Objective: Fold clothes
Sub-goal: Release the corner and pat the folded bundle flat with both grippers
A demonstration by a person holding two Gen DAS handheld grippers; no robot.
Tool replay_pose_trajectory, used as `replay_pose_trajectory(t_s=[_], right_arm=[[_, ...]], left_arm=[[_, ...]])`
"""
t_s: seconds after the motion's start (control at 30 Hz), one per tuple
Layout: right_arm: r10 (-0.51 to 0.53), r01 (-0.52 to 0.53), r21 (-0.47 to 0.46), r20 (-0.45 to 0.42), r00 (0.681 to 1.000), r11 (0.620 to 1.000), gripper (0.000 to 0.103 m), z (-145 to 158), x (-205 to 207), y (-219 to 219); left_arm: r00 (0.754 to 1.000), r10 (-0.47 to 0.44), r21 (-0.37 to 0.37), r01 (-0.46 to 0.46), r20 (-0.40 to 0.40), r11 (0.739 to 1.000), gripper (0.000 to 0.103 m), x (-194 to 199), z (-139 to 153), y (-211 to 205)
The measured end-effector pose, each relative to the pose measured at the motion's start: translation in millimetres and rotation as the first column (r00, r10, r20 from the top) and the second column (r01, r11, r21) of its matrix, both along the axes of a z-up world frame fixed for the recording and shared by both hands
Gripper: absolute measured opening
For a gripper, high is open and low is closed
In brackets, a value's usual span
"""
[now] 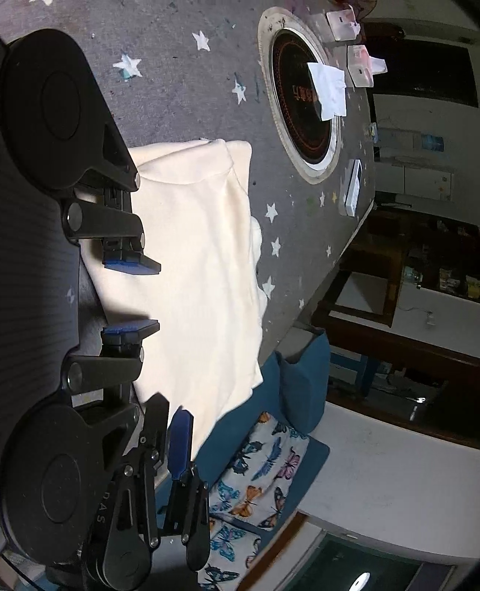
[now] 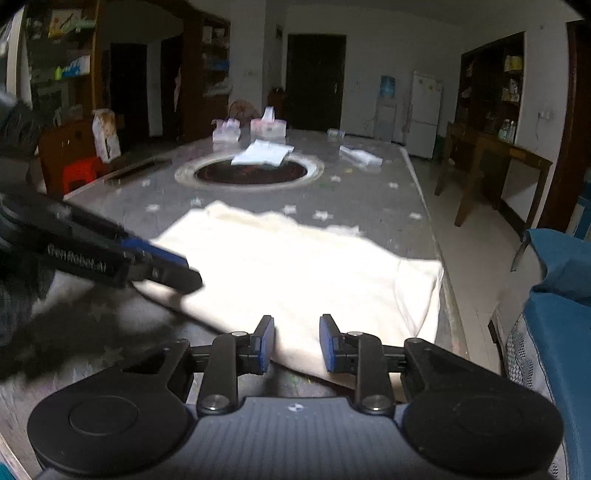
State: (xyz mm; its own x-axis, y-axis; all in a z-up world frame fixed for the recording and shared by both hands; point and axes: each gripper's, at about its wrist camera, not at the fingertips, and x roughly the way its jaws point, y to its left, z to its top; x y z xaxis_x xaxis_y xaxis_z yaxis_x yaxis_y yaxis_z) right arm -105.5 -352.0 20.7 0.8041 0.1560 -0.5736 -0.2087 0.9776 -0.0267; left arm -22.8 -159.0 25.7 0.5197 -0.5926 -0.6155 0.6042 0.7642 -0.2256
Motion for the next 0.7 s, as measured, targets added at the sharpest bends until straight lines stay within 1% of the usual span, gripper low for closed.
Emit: replay_pose_trajectory(t_s=[0.07,0.1,0.2,0.27,0.3,0.37,0.43,0.5,0.53,0.57,0.6,0.7], right_arm=[[0.002,-0.002,0.019,0.009,1.000,1.000,0.028,2.0,-1.2,1.1],[0.005,-0.005,0.028,0.012,1.000,1.000,0.030,2.6,-0.8,2.5],[0.013,-0.013,0.003,-0.016,1.000,1.000,0.035,-7.8,4.3,12.0],[0.013,-0.013,-0.004,-0.011,1.000,1.000,0.039,-7.3,2.7,13.9],[0.012,-0.012,0.001,-0.010,1.000,1.000,0.043,-5.9,2.0,13.7],[0.005,-0.005,0.014,-0.002,1.000,1.000,0.049,-2.3,-1.5,13.7],[-0.002,0.002,0.017,0.007,1.000,1.000,0.053,0.4,-4.9,14.2],[-0.010,0.010,0.024,0.007,1.000,1.000,0.060,1.0,-8.0,14.7],[-0.015,0.015,0.026,0.006,1.000,1.000,0.061,0.9,-10.1,14.9],[-0.020,0.020,0.029,0.005,1.000,0.999,0.067,0.9,-12.1,15.1],[-0.027,0.027,0.030,0.006,1.000,0.999,0.072,0.9,-14.2,15.5],[-0.038,0.038,0.044,0.012,0.999,0.998,0.076,2.4,-19.5,15.0]], left_arm=[[1.000,0.002,-0.001,-0.002,0.000,1.000,0.031,-1.6,-0.6,-0.6],[1.000,0.005,0.006,-0.005,-0.001,1.000,0.031,-1.7,-2.3,-1.7],[1.000,0.014,0.007,-0.014,-0.006,1.000,0.034,-3.2,-3.0,-1.6],[1.000,0.019,-0.002,-0.019,-0.008,1.000,0.044,-5.8,0.3,-0.9],[1.000,0.021,-0.005,-0.021,-0.005,1.000,0.046,-7.4,2.0,-0.7],[1.000,0.028,-0.005,-0.028,0.004,1.000,0.052,-10.8,4.4,-0.8],[0.999,0.036,-0.006,-0.036,0.007,0.999,0.056,-13.9,6.0,-0.1],[0.999,0.046,-0.004,-0.046,0.011,0.999,0.059,-17.2,7.5,1.4],[0.999,0.051,-0.002,-0.051,0.013,0.999,0.062,-18.6,8.1,2.8],[0.998,0.056,0.000,-0.056,0.015,0.998,0.067,-20.0,8.8,4.3],[0.998,0.061,0.002,-0.061,0.017,0.998,0.069,-21.5,9.4,5.7],[0.997,0.077,0.000,-0.077,0.027,0.997,0.072,-26.4,11.4,11.0]])
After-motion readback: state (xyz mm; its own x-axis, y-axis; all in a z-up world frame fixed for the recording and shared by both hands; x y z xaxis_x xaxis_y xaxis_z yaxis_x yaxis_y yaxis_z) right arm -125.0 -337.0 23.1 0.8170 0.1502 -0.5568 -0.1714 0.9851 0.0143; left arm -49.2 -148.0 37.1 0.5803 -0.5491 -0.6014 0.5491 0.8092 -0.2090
